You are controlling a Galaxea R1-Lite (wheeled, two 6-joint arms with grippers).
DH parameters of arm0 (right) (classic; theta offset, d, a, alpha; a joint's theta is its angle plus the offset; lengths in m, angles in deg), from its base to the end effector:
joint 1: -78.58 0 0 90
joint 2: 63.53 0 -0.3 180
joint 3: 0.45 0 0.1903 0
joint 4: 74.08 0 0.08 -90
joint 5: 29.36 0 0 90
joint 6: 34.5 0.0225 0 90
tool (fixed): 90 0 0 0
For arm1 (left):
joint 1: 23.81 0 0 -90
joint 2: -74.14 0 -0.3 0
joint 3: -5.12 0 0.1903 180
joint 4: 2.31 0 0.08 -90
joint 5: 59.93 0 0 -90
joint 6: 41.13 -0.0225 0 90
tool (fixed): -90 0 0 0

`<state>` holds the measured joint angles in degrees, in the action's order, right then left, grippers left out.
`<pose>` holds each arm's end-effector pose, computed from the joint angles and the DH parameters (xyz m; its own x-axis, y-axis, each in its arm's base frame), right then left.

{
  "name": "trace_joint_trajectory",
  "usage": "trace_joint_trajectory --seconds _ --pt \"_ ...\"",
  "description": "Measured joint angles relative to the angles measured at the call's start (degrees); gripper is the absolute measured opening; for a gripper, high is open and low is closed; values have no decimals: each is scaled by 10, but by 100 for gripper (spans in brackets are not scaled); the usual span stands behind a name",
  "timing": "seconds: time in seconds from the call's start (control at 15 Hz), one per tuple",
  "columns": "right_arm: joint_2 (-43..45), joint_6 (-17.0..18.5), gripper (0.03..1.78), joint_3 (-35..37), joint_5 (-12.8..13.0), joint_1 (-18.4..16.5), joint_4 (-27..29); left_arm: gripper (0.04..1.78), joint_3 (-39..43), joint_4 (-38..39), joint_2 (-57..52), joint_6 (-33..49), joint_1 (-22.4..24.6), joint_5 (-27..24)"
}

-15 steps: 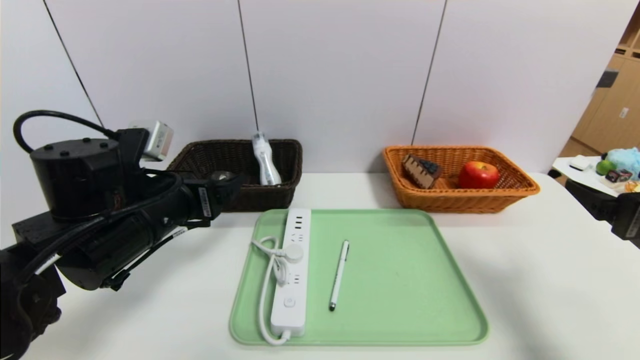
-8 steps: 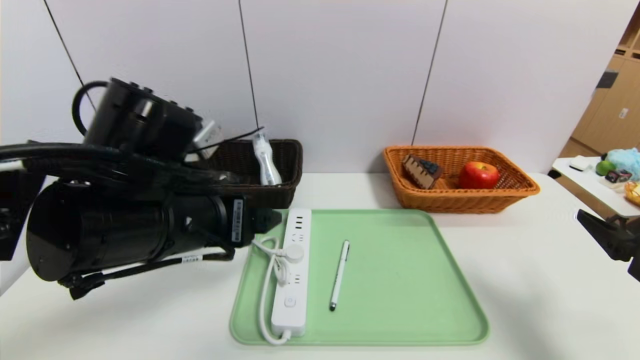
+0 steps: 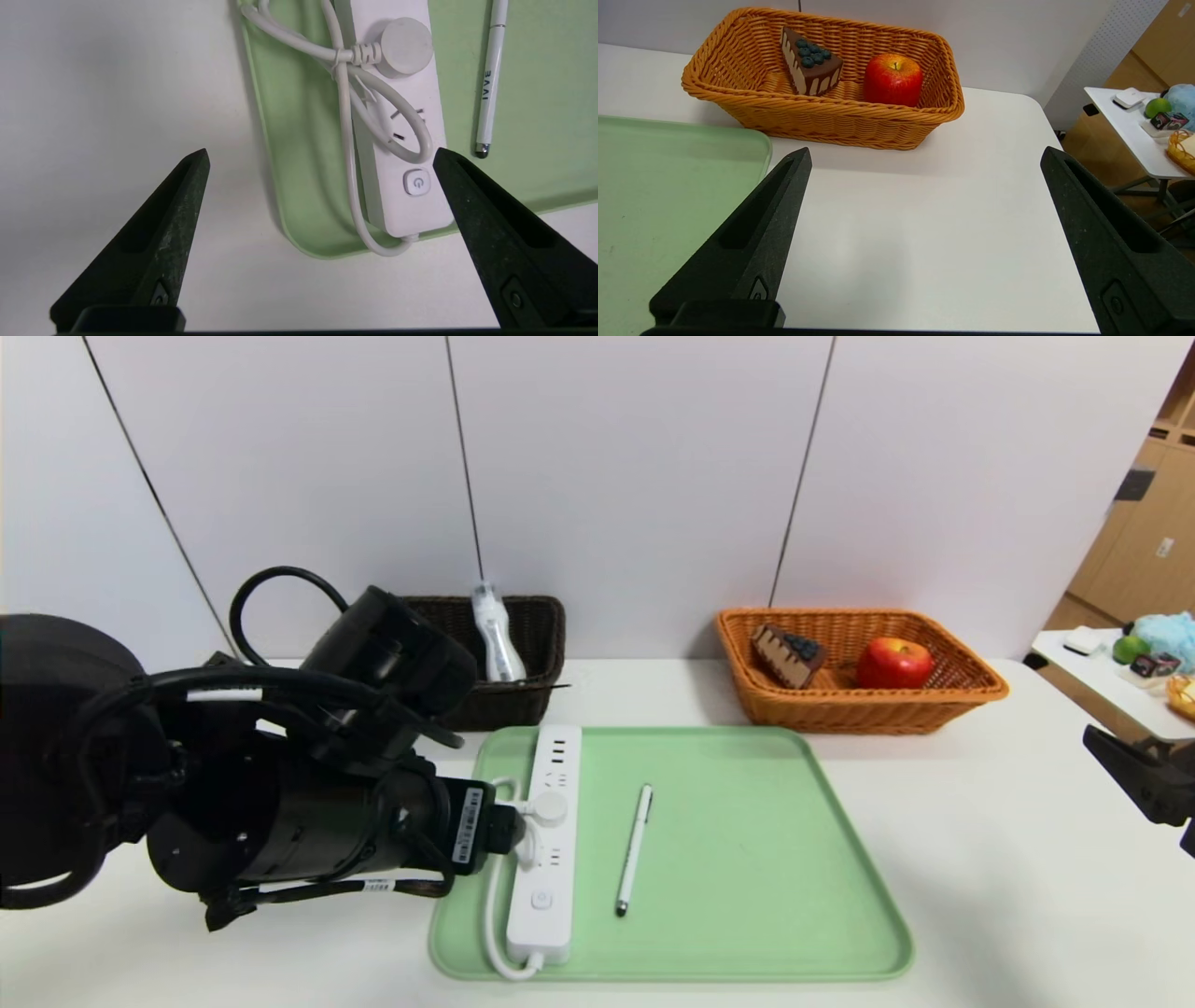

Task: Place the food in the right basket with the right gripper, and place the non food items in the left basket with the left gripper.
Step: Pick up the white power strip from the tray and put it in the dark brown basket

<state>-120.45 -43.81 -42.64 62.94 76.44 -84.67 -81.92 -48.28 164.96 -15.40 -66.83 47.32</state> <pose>0.1224 -0.0055 0.1956 0.9944 -0.0773 -0.0721 0.0646 0.9843 -0.1642 0.1945 -0.1723 0.2100 0.6535 -0.2042 -0.7289 0.2185 0.9728 -0.0766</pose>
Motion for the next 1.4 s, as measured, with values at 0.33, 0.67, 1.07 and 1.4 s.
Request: trace_joint_trajectory --seconds 0.33,0.67,1.07,1.4 --pt "7 3 169 2 -4 0 1 169 194 270 -17 -373 79 -38" --pt "9 5 169 5 -3 0 1 169 322 584 -21 -839 152 -126" --pt "10 4 169 23 -4 0 0 169 376 650 -98 -1139 163 -72" --pt "12 4 169 33 -13 1 1 169 403 653 -115 -1114 102 -50"
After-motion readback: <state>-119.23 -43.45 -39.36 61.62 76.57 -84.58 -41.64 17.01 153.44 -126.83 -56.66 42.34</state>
